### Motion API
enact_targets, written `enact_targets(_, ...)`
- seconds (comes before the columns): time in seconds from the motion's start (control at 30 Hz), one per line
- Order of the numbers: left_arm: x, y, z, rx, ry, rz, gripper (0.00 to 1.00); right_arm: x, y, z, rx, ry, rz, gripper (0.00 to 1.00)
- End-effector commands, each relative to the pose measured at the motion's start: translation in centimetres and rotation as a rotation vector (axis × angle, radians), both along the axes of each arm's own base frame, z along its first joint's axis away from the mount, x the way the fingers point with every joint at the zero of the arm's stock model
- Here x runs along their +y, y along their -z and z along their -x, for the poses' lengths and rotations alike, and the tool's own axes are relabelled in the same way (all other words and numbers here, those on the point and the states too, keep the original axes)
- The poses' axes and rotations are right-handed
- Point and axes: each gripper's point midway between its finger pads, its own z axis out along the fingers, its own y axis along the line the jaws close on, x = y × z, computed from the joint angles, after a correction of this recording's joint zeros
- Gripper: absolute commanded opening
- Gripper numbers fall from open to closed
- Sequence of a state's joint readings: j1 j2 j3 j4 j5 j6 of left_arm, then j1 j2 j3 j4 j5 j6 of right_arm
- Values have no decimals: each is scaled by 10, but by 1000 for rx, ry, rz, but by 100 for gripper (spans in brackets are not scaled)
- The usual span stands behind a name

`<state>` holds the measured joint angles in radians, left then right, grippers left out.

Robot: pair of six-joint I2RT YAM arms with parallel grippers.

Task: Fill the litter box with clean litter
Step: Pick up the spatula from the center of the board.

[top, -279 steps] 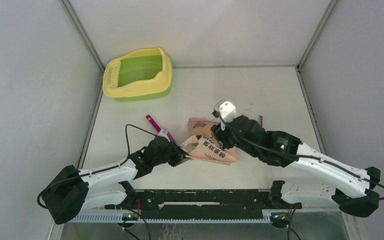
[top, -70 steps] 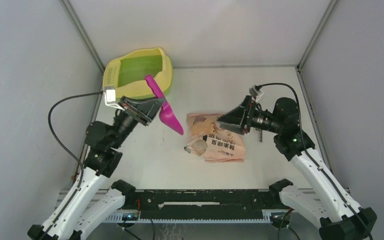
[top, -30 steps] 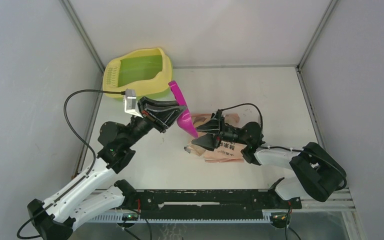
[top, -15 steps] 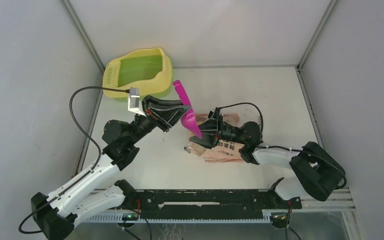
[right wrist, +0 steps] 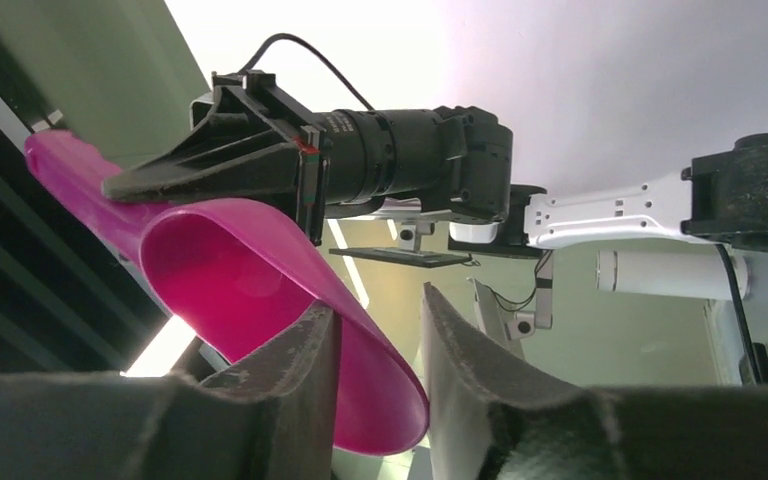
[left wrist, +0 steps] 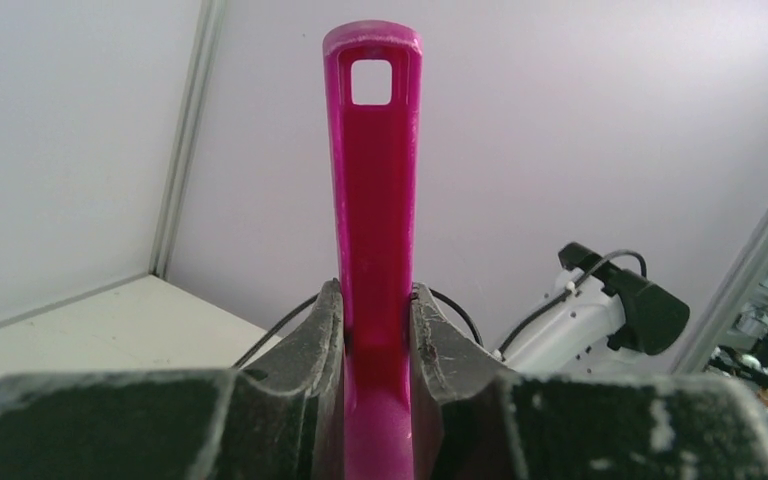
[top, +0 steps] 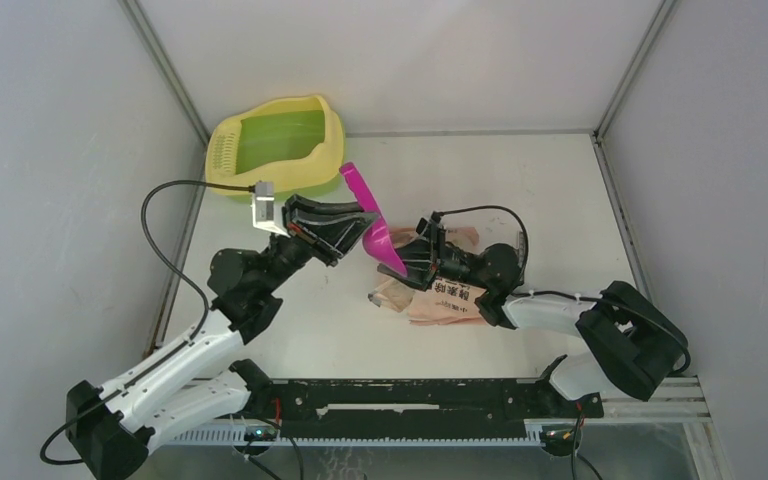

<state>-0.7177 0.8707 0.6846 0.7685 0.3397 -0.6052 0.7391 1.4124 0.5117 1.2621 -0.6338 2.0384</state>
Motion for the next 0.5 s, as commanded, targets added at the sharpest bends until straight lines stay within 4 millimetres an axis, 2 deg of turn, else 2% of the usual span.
enact_targets(0.0,4,0,12,-13,31,30,30,-28,-72,7,80,-68,-267,30)
enact_targets(0.1,6,9,10,13,10,15,40,-31,-75,5,77,-58,-274,12)
enact_targets(0.2,9,17,6,43,-18,-10,48,-36,-78,1,66,-38,-284,1)
enact_targets(0.37,17,25,3,77,-70,-37,55,-52,-82,-16,32,25,-284,0)
enact_targets(0.47,25,29,1,113,-110,-56,63,-69,-76,-32,-18,73,-232,0)
